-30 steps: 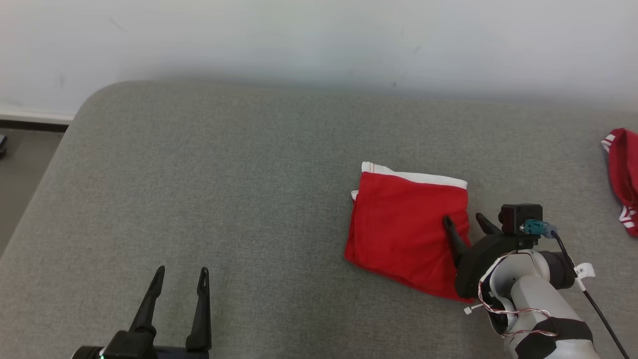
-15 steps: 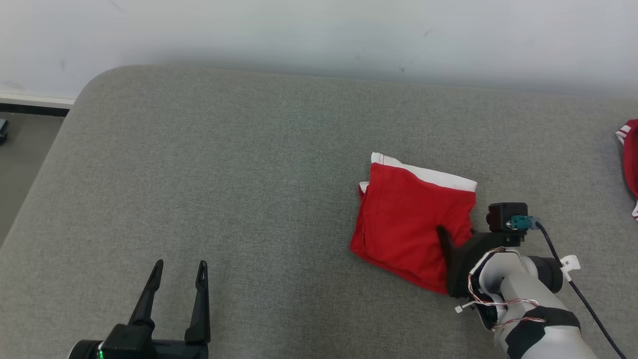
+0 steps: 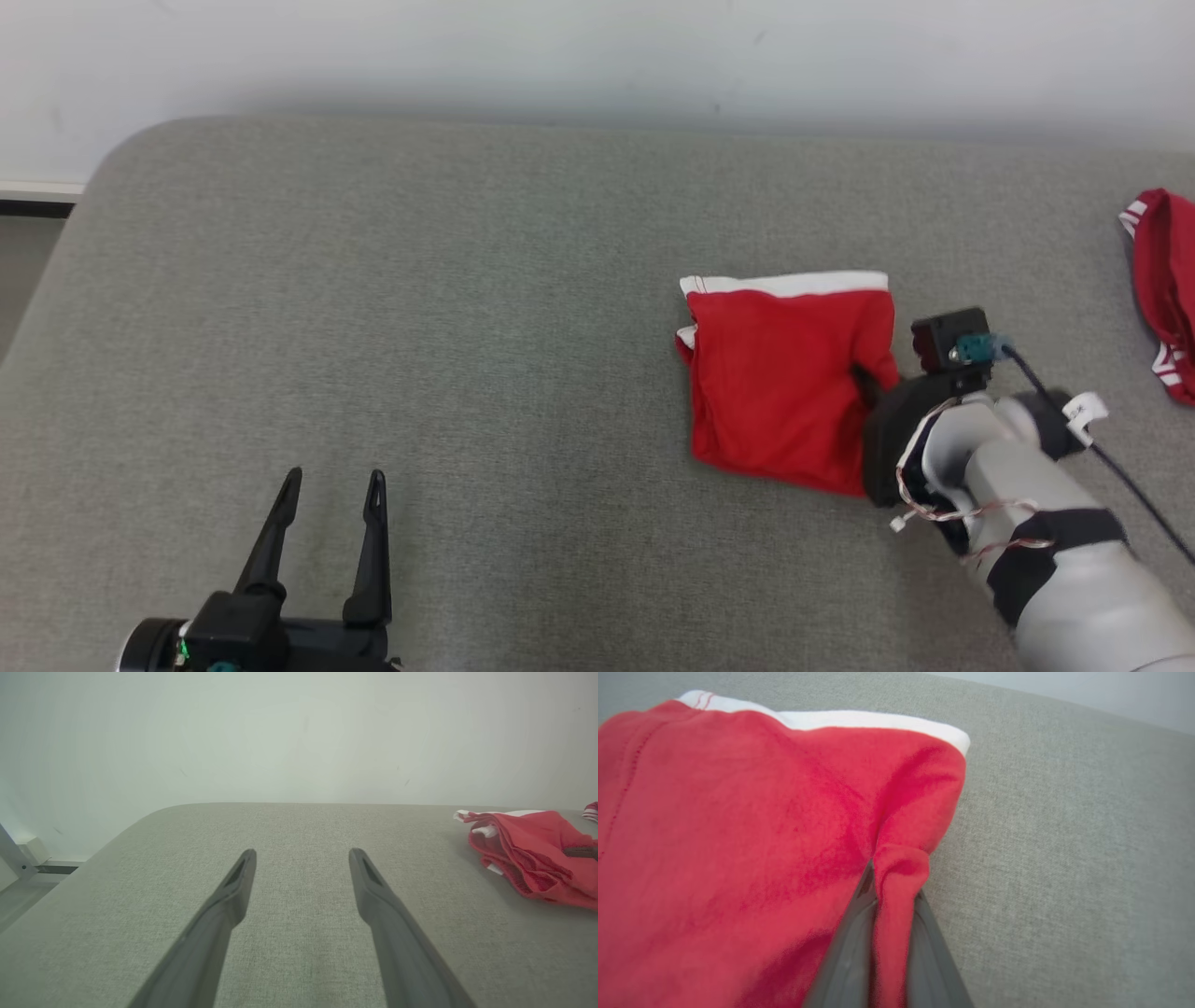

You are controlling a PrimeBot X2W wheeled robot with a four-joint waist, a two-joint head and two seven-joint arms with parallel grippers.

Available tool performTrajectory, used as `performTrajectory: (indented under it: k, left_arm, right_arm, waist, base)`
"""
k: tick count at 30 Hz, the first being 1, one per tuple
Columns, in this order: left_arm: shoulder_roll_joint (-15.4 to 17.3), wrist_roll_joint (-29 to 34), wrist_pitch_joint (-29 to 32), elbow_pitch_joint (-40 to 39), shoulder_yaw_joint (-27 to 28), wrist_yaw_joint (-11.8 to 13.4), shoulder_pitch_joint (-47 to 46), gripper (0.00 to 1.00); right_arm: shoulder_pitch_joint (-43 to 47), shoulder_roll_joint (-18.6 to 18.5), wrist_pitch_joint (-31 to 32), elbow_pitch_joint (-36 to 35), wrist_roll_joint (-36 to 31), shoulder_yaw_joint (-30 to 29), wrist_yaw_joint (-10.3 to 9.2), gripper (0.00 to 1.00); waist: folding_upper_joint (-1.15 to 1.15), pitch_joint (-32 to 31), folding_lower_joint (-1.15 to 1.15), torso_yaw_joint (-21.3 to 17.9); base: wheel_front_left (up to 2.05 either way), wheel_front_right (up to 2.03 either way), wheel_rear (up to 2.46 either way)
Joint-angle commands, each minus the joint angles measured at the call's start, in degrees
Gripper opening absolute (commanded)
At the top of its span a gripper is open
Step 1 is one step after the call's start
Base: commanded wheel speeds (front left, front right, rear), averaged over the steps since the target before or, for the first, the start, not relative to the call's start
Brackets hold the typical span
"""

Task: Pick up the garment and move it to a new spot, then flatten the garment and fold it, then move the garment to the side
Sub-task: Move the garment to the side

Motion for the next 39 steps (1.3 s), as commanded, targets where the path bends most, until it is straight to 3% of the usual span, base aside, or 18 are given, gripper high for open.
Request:
performTrajectory:
  k: [1, 6, 13, 24, 39]
  left_arm:
    - [0.1, 0.3, -0.2, -0.4, -0.1, -0.2, -1.2, 1.0]
    - [0.5, 0.7, -0.2, -1.1, -0.3, -0.4, -2.6, 1.0]
    - [2.0, 1.4, -0.2, -3.2, -0.7, -0.4, -6.2, 1.0]
    - [6.2, 3.5, 1.2, -9.7, 0.3, 0.5, -8.1, 1.0]
    - [9.1, 5.1, 7.1, -23.7, 0.8, 1.7, -6.4, 1.0]
  right_arm:
    - [-1.7, -1.7, 0.8, -1.3, 0.8, 2.0, -0.16, 0.0]
    - [-4.9, -6.0, 3.1, -4.9, 3.1, 7.5, -0.16, 0.0]
    - [-12.6, -15.8, 6.0, -12.7, 8.1, 16.0, -0.16, 0.0]
    - [-23.5, -27.3, 7.6, -17.3, 14.8, 22.4, -0.16, 0.0]
    - [-35.0, -33.7, 4.9, -12.6, 15.2, 28.6, -0.16, 0.0]
  waist:
    - [-0.01, 1.8, 0.0, -1.7]
    - [-0.01, 4.7, 0.0, -4.2]
    - [-0.01, 11.6, 0.0, -9.1]
    - [-0.01, 18.8, 0.0, -17.2]
    - [-0.01, 24.9, 0.0, -22.9]
  base:
    - [0.0, 0.0, 0.0]
    - [0.0, 0.0, 0.0]
    - [0.0, 0.0, 0.0]
    - [0.0, 0.0, 0.0]
    - [0.0, 0.0, 0.0]
